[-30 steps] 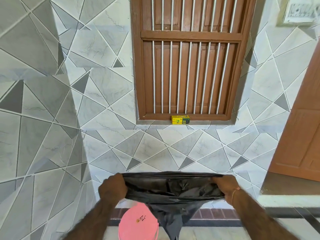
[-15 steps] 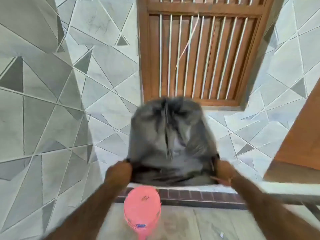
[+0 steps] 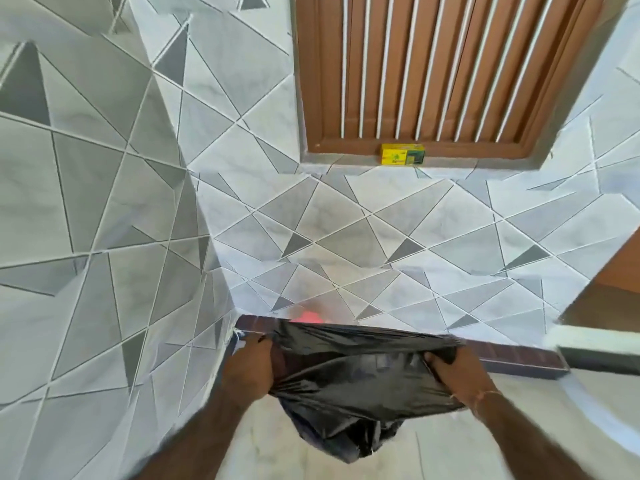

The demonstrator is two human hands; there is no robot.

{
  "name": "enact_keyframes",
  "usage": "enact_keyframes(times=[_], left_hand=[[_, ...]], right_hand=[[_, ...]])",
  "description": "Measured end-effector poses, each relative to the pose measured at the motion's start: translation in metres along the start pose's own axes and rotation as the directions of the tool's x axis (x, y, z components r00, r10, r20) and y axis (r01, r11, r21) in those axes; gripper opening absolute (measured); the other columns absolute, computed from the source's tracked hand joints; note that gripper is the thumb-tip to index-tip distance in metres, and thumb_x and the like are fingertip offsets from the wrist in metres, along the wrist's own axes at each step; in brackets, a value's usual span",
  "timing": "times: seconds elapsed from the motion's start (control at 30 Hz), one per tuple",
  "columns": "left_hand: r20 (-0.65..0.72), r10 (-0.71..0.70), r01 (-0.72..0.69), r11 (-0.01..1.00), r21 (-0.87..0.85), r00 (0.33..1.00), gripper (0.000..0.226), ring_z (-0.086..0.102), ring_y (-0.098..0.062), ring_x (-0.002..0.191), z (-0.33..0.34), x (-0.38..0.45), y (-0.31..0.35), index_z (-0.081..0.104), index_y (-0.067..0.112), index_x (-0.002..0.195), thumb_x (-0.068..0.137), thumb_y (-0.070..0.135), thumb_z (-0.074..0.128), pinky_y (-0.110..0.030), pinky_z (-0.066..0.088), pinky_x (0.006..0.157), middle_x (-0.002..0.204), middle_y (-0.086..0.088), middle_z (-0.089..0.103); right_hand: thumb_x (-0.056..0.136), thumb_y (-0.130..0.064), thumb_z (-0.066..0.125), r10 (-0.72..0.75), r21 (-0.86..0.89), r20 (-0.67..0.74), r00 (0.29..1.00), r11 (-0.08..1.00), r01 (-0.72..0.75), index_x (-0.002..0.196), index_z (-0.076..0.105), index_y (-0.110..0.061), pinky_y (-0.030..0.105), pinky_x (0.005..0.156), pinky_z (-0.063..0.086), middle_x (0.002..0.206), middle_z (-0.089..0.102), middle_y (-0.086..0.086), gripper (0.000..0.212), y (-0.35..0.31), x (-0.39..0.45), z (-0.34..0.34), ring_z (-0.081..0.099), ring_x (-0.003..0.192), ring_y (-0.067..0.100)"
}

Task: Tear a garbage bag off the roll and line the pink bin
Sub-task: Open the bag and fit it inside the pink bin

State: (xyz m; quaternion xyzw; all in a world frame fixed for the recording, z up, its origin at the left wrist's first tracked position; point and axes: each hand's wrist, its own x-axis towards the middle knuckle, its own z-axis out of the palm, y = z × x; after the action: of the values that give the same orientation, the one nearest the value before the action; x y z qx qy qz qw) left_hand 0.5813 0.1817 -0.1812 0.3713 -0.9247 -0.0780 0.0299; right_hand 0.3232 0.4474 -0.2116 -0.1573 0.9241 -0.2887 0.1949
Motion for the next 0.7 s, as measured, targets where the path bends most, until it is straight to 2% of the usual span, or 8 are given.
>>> enact_keyframes(times=[0.07,0.17,0.27,0.4,0.47,0.57,0.63,0.7], left_hand=[[-0.031,-0.008,0.007,1.000,-0.024,0.999,0.055,0.063,-0.019,0.100,0.047,0.016,-0.023,0.047,0.025,0.118,0.079,0.050,0.017,-0.026,0.037,0.098,0.110,-0.004,0.070],[0.259,-0.068,0.091,0.993,-0.078,0.964,0.053,0.060,-0.029,0.117,0.046,0.003,-0.005,0.046,0.023,0.131,0.083,0.043,0.036,-0.036,0.045,0.103,0.127,-0.006,0.057],[0.361,0.064,-0.090,0.994,0.055,0.930,0.043,0.060,-0.030,0.114,0.018,-0.014,0.025,0.051,0.027,0.129,0.087,0.023,0.045,-0.042,0.050,0.097,0.127,-0.006,0.055],[-0.085,-0.125,0.127,0.992,0.021,0.989,0.033,0.071,-0.016,0.096,0.009,0.013,0.012,0.066,0.000,0.104,0.098,0.016,0.038,-0.029,0.032,0.113,0.105,-0.018,0.070],[-0.037,-0.340,0.323,0.918,-0.228,0.940,0.033,0.065,-0.028,0.109,0.005,0.026,0.004,0.056,0.004,0.120,0.090,0.017,0.051,-0.038,0.042,0.105,0.121,-0.017,0.063],[0.068,-0.555,0.500,0.681,-0.535,0.829,0.051,0.061,-0.040,0.111,0.004,0.050,-0.017,0.051,0.006,0.124,0.076,0.014,0.066,-0.043,0.049,0.094,0.124,-0.019,0.062],[-0.054,-0.630,0.461,0.621,-0.634,0.774,0.044,0.061,-0.044,0.107,0.003,0.071,-0.033,0.052,0.004,0.119,0.077,0.009,0.064,-0.045,0.049,0.089,0.118,-0.022,0.063],[-0.184,-0.567,0.355,0.703,-0.617,0.803,0.046,0.059,-0.045,0.107,0.004,0.091,-0.052,0.048,0.006,0.124,0.079,0.002,0.054,-0.049,0.049,0.090,0.122,-0.021,0.058]], right_hand=[[0.066,-0.046,0.069,-0.010,-0.058,0.009,1.000,0.998,0.011,0.111,0.059,-0.022,0.035,0.084,0.052,0.103,0.072,0.003,0.052,0.006,0.002,-0.001,0.067,0.096,0.029],[0.074,-0.031,0.058,-0.061,-0.341,0.041,0.997,0.937,0.072,0.123,0.051,-0.019,0.040,0.082,0.054,0.109,0.070,0.013,0.051,0.007,0.003,0.002,0.067,0.099,0.035],[0.081,-0.036,0.059,-0.064,-0.446,0.230,0.971,0.880,0.164,0.129,0.049,-0.018,0.035,0.090,0.050,0.123,0.065,0.011,0.052,-0.010,0.008,0.001,0.062,0.111,0.031],[0.094,-0.038,0.044,-0.048,-0.363,0.158,0.986,0.926,0.103,0.119,0.055,-0.009,0.034,0.093,0.045,0.123,0.064,0.015,0.040,-0.046,0.025,-0.005,0.059,0.115,0.033],[0.093,-0.034,0.046,-0.083,-0.323,-0.013,0.996,0.943,0.074,0.114,0.055,-0.006,0.039,0.092,0.047,0.116,0.066,0.019,0.036,-0.063,0.034,-0.001,0.060,0.110,0.037],[0.084,-0.024,0.058,-0.151,-0.321,-0.024,0.988,0.937,0.136,0.104,0.060,-0.006,0.042,0.086,0.053,0.107,0.067,0.020,0.027,-0.093,0.046,0.026,0.064,0.101,0.039],[0.082,-0.020,0.060,-0.139,-0.258,-0.068,0.988,0.959,0.117,0.101,0.061,-0.005,0.042,0.081,0.052,0.103,0.067,0.021,0.025,-0.116,0.052,0.040,0.064,0.097,0.042],[0.082,-0.021,0.060,-0.120,-0.155,-0.188,0.975,0.984,0.091,0.100,0.062,-0.003,0.043,0.079,0.051,0.101,0.066,0.024,0.025,-0.141,0.062,0.057,0.064,0.094,0.046]])
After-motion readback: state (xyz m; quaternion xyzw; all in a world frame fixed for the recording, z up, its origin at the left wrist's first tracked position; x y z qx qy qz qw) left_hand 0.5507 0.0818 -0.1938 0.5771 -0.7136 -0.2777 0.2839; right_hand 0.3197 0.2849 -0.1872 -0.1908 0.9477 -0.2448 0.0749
